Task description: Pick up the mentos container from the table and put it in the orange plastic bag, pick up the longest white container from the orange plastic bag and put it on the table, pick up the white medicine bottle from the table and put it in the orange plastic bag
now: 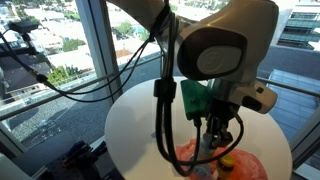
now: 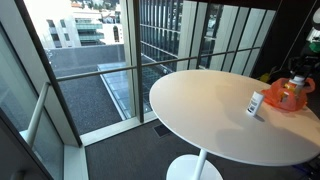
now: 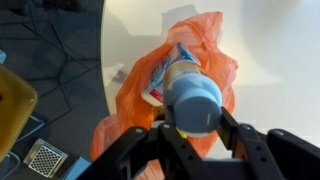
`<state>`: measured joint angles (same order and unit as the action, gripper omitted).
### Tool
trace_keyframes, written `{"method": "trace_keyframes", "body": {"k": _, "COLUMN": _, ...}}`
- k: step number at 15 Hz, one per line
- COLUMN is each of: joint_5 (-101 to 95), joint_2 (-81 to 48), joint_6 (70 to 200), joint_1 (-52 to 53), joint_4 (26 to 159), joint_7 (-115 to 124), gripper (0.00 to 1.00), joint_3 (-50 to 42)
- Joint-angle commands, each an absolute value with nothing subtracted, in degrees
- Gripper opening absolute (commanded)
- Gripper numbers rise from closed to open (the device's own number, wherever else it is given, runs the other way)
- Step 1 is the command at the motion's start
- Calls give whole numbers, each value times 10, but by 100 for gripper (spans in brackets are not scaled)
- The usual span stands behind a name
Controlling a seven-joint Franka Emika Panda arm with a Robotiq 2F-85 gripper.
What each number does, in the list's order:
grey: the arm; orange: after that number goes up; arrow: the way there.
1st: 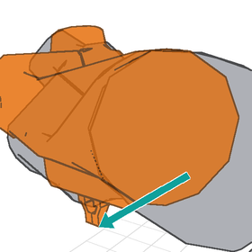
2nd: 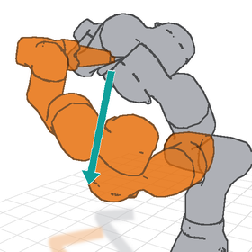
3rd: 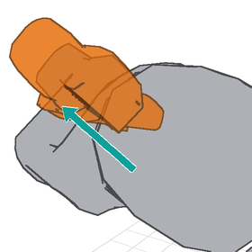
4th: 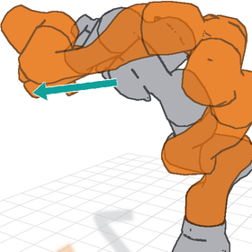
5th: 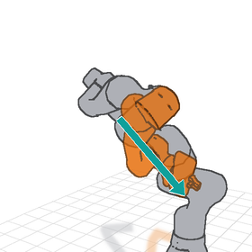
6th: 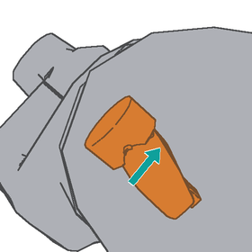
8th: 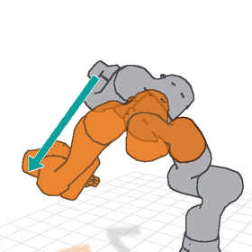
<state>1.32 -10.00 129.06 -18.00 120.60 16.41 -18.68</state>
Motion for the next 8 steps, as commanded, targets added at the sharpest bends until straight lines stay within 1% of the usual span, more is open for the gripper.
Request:
{"method": "trace_keyframes", "body": {"k": 1, "joint_5": 26, "joint_2": -123, "joint_6": 1282, "joint_1": -174, "joint_4": 1170, "joint_7": 163, "gripper": 19, "joint_3": -180}}
{"method": "trace_keyframes", "body": {"k": 8, "joint_5": 29, "joint_2": -140, "joint_6": 1304, "joint_1": -165, "joint_4": 1157, "joint_7": 158, "gripper": 19, "joint_3": -170}}
